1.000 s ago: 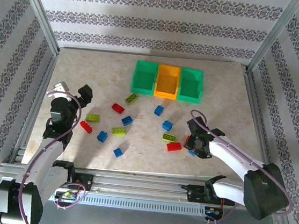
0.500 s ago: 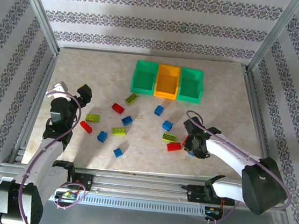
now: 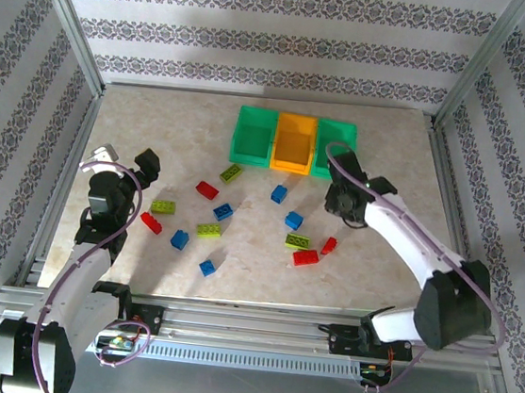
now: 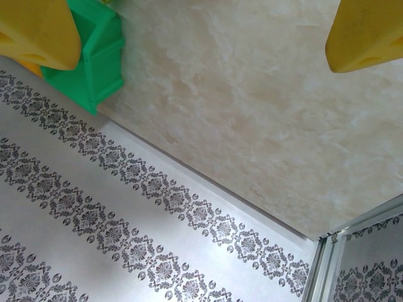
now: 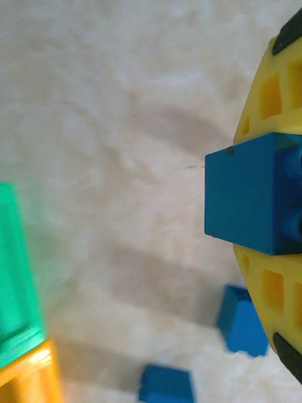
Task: Sort the legos into containers by color
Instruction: Place the lego in the container.
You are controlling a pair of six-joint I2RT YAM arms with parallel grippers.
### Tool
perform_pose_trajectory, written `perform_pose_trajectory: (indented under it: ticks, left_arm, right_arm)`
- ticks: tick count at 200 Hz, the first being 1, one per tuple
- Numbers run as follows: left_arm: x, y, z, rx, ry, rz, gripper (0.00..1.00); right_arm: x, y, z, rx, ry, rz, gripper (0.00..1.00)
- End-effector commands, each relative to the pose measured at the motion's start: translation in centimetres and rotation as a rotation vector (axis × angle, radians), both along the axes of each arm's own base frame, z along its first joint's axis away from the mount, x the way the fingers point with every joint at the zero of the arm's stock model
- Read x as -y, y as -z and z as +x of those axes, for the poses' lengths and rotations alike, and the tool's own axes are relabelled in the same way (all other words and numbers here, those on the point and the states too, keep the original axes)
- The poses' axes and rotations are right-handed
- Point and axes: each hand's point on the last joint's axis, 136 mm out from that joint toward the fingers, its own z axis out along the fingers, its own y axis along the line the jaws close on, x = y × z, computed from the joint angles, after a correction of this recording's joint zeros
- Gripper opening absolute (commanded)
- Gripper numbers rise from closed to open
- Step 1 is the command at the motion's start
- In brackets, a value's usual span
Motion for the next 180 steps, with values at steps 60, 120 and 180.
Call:
perform_pose_trajectory:
  ticks: [60,120,180]
  left_arm:
    - [-0.4,0.4,-0.4,-0.029,-0.015,-0.013,0.99]
    - [-0.2,0.4,-0.4,-0.055,0.002,-0.010,1.00]
    - [0.0,1.0,-0.4,-0.065,0.007,-0.019,1.00]
  right_arm:
    - [-0.3,-2.1,15.6,0.127,-0.071,-0.098,0.14]
    - [0.7,1.4,19.8,0.073,-0.062,-0.105,0.17]
    - [1.5,3.6,19.2,0.019,-0.072,-0.101,0.37]
